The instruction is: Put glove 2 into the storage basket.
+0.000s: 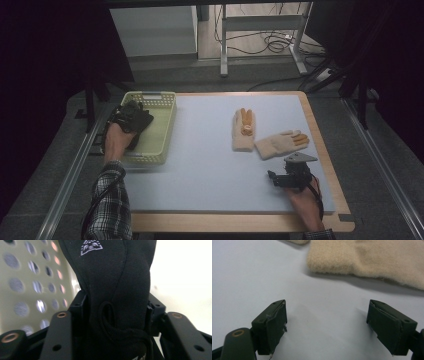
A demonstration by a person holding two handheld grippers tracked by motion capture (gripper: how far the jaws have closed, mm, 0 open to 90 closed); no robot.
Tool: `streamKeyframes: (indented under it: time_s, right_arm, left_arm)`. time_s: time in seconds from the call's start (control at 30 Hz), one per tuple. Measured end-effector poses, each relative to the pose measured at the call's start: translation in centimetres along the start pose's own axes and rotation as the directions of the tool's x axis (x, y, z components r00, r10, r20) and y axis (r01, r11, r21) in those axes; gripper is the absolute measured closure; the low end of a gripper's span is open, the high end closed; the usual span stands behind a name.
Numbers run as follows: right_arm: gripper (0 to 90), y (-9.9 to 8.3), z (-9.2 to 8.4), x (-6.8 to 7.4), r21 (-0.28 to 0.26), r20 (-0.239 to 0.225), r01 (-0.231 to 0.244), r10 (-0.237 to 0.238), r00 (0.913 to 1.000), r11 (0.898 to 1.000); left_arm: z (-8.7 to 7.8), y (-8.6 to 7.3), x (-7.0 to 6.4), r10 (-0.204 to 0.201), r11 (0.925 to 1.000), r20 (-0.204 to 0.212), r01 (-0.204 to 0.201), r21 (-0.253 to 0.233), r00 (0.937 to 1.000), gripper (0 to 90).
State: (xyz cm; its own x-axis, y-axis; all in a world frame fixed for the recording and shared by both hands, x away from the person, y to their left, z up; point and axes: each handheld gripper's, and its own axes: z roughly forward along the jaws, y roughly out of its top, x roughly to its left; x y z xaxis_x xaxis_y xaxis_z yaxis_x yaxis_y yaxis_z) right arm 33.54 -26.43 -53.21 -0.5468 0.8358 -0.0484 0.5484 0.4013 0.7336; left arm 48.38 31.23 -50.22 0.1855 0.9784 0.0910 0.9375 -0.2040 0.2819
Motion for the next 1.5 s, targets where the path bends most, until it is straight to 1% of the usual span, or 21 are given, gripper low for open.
streamKeyframes:
  time_s: [0.1,0.13,0.2,0.33,0.43,0.5,0.57,0.6,0.63,0.73,0.83,0.93,0.97,1.07,1.17,1.2,1.27,1.3,1.33,1.4,1.5]
  right_arm:
    - [16.4,0.0,0.0,0.0,0.0,0.0,0.0,0.0,1.0,1.0]
    - [16.4,0.0,0.0,0.0,0.0,0.001,0.0,0.0,1.0,1.0]
    - [16.4,0.0,0.0,0.0,0.0,0.0,0.0,0.0,1.0,1.0]
    - [16.4,0.0,0.0,0.0,0.001,0.0,0.0,0.0,1.0,1.0]
    - [16.4,0.0,0.0,0.0,0.001,0.001,0.0,0.0,1.0,1.0]
    - [16.4,0.0,0.0,0.0,0.001,0.0,0.0,0.0,1.0,1.0]
    - [16.4,0.0,0.0,0.0,0.001,0.0,0.0,0.0,1.0,1.0]
    - [16.4,0.0,0.0,0.0,0.001,0.0,0.0,0.0,1.0,1.0]
    - [16.4,0.0,0.0,0.0,0.001,0.001,0.0,0.0,1.0,1.0]
    - [16.4,0.0,0.0,0.0,0.001,0.0,0.0,0.0,1.0,1.0]
    - [16.4,0.0,0.0,0.0,0.001,0.001,0.0,0.0,1.0,1.0]
    - [16.4,0.0,0.0,0.0,0.001,0.0,0.0,0.0,1.0,1.0]
    - [16.4,0.0,0.0,0.0,0.001,0.0,0.0,0.0,1.0,1.0]
    - [16.4,0.0,0.0,0.0,0.002,-0.001,-0.001,0.001,1.0,1.0]
    - [16.4,0.0,0.0,0.0,0.002,0.0,-0.001,0.001,1.0,1.0]
    - [16.4,0.0,0.0,0.0,0.002,0.001,0.0,0.0,1.0,1.0]
    - [16.4,0.0,0.0,0.0,0.002,0.0,-0.001,0.001,1.0,1.0]
    - [16.4,0.0,0.0,0.0,0.002,0.0,0.0,0.0,1.0,1.0]
    - [16.4,0.0,0.0,0.0,0.003,0.0,-0.001,0.001,1.0,1.0]
    - [16.4,0.0,0.0,0.0,0.003,0.0,-0.001,0.001,1.0,1.0]
    - [16.4,0.0,0.0,0.0,0.003,0.0,0.0,0.0,1.0,1.0]
  left_arm:
    - [-0.1,-0.4,0.2,-0.004,1.0,0.01,0.004,-0.009,0.9999,46.7]
    - [0.0,-0.4,0.2,-0.003,0.9999,0.01,0.003,-0.01,0.9999,40.0]
    - [-0.4,-0.4,0.0,0.013,0.9994,-0.017,-0.014,-0.032,0.9998,23.7]
    - [-1.7,-0.6,0.1,0.012,0.9976,0.026,-0.01,-0.069,0.9996,8.7]
    - [-2.7,-1.1,0.1,0.019,0.9961,0.041,-0.016,-0.086,0.999,5.7]
    - [-3.4,-1.5,0.3,0.007,0.9938,0.052,-0.001,-0.111,0.9986,5.6]
    - [-4.0,-2.0,0.6,-0.005,0.987,0.081,0.018,-0.16,0.9967,5.3]
    - [-4.4,-2.3,0.8,-0.012,0.9814,0.119,0.034,-0.189,0.9928,5.3]
    - [-4.7,-2.5,0.9,-0.006,0.9765,0.138,0.035,-0.213,0.9904,5.3]
    - [-5.5,-3.2,0.6,0.006,0.9626,0.176,0.042,-0.268,0.9844,4.3]
    - [-6.1,-4.0,-0.1,0.042,0.9484,0.197,0.023,-0.316,0.9795,2.8]
    - [-6.7,-4.9,-1.0,0.08,0.928,0.222,0.008,-0.372,0.9718,1.9]
    - [-6.9,-5.1,-1.2,0.09,0.9234,0.227,0.004,-0.384,0.9697,1.6]
    - [-7.6,-6.0,-2.6,0.143,0.8998,0.233,-0.028,-0.435,0.9617,1.2]
    - [-8.3,-6.6,-3.8,0.18,0.8798,0.232,-0.051,-0.473,0.9558,1.0]
    - [-8.5,-6.8,-4.1,0.188,0.8754,0.232,-0.056,-0.48,0.9544,1.0]
    - [-9.0,-7.2,-5.1,0.214,0.8602,0.235,-0.069,-0.505,0.948,0.9]
    - [-9.1,-7.3,-5.4,0.225,0.856,0.236,-0.076,-0.511,0.9454,1.0]
    - [-9.4,-7.5,-5.9,0.241,0.8485,0.232,-0.089,-0.522,0.9424,1.0]
    - [-9.7,-7.8,-6.6,0.261,0.8395,0.219,-0.108,-0.532,0.9402,1.0]
    - [-10.2,-8.3,-8.0,0.293,0.818,0.211,-0.131,-0.56,0.9325,1.0]
